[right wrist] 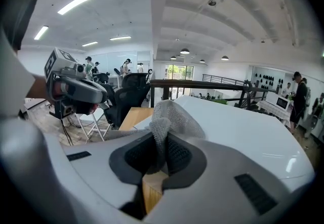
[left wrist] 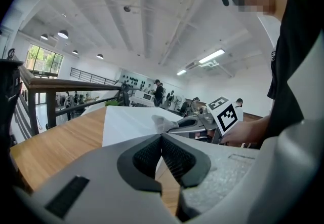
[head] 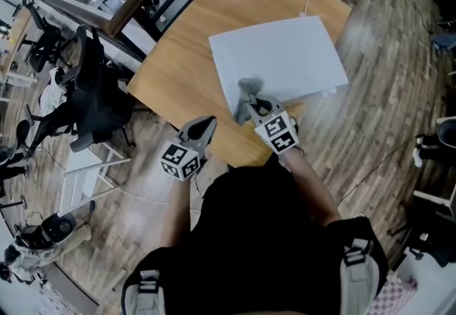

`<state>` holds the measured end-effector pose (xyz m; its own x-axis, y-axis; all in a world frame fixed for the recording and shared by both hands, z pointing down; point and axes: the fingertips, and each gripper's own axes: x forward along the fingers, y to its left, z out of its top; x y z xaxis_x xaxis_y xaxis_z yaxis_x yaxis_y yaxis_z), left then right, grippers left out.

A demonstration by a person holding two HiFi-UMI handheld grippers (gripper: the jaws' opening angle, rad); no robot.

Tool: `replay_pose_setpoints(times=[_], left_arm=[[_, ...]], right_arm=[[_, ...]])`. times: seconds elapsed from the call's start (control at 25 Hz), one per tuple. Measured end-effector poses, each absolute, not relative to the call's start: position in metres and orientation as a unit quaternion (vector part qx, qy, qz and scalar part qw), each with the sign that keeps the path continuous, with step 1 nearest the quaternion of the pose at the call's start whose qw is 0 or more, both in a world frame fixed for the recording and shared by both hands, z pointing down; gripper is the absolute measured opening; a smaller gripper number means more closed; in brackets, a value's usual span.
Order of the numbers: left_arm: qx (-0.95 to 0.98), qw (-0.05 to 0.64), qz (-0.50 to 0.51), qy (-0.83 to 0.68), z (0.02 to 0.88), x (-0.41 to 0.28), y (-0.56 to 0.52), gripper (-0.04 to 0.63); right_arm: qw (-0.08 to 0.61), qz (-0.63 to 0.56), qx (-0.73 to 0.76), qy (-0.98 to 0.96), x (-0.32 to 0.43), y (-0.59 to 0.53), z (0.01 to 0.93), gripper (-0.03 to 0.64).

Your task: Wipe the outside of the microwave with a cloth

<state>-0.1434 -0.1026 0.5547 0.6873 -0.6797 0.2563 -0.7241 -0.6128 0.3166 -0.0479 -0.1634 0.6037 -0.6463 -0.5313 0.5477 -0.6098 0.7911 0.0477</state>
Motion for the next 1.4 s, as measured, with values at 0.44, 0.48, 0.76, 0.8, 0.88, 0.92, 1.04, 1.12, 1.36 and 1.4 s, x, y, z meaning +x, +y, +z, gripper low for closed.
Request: replay_pose_setpoints(times=[0.44,0.48,0.76,0.8,0.88,0.92,1.04,1.12,1.36,1.4], left_arm=[[0.895,0.198,0.05,-0.396,0.548,-0.125,-0.105,0.002],[0.895,0.198,0.05,-0.396,0.55,-0.125,-0.105,0.002],[0.892,0.2,0.048,-0.402,0.55,-0.123,-0.104,0.002],[0.892,0.2,0.048,-0.402,0.55,-0.124,-0.104,0.002],[0.892,0.202,0.047,-0.402,0.552,-0.125,-0.104,0.002],[0.892,0.202,0.047,-0.402,0.552,-0.125,-0.104,0.002],[0.893,0.202,0.045,-0.4,0.552,-0.122,-0.105,0.002],[0.894,0.202,0.045,-0.398,0.552,-0.119,-0.105,0.002],[0.894,0.2,0.046,-0.398,0.55,-0.113,-0.105,0.002],[0.894,0.201,0.046,-0.399,0.55,-0.113,-0.105,0.002]], right_arm=[[0.28,0.079,0.327,-0.899,-0.009,-0.175,0.601,0.032],[0.28,0.08,0.329,-0.898,-0.006,-0.176,0.603,0.032],[0.286,0.083,0.346,-0.89,0.022,-0.188,0.603,0.032],[0.289,0.082,0.349,-0.888,0.026,-0.189,0.603,0.032],[0.296,0.077,0.355,-0.884,0.033,-0.192,0.604,0.032],[0.299,0.075,0.357,-0.882,0.036,-0.194,0.604,0.032],[0.305,0.072,0.365,-0.877,0.048,-0.199,0.604,0.032],[0.308,0.073,0.369,-0.874,0.056,-0.202,0.604,0.032],[0.308,0.092,0.373,-0.87,0.078,-0.211,0.605,0.032],[0.308,0.094,0.375,-0.869,0.082,-0.212,0.605,0.032]])
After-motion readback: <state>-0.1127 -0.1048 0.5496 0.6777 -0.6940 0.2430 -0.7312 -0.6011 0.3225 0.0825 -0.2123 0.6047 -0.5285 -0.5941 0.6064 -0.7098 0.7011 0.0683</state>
